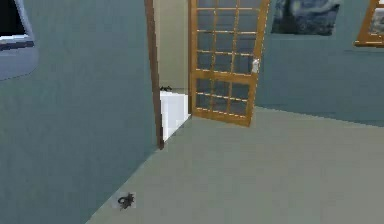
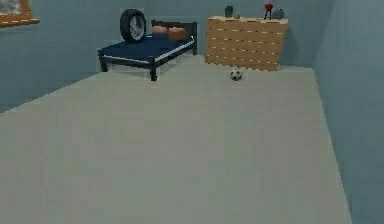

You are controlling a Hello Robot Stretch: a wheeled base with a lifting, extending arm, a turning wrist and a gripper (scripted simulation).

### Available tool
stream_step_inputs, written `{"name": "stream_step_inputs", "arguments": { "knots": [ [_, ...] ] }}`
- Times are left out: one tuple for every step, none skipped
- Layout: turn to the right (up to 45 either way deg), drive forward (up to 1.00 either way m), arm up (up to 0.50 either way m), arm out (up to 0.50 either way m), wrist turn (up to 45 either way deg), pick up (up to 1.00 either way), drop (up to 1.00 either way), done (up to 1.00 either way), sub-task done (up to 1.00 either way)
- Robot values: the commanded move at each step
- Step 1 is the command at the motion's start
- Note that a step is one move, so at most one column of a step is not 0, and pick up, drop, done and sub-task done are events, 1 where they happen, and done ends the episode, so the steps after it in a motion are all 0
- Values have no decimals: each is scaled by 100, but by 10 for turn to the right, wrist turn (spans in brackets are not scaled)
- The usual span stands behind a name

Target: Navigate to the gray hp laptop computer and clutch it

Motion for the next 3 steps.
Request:
{"name": "stream_step_inputs", "arguments": {
  "knots": [
    [0, 100, 0, 0, 0, 0, 0, 0, 0],
    [0, 100, 0, 0, 0, 0, 0, 0, 0],
    [30, 0, 0, 0, 0, 0, 0, 0, 0]
  ]
}}
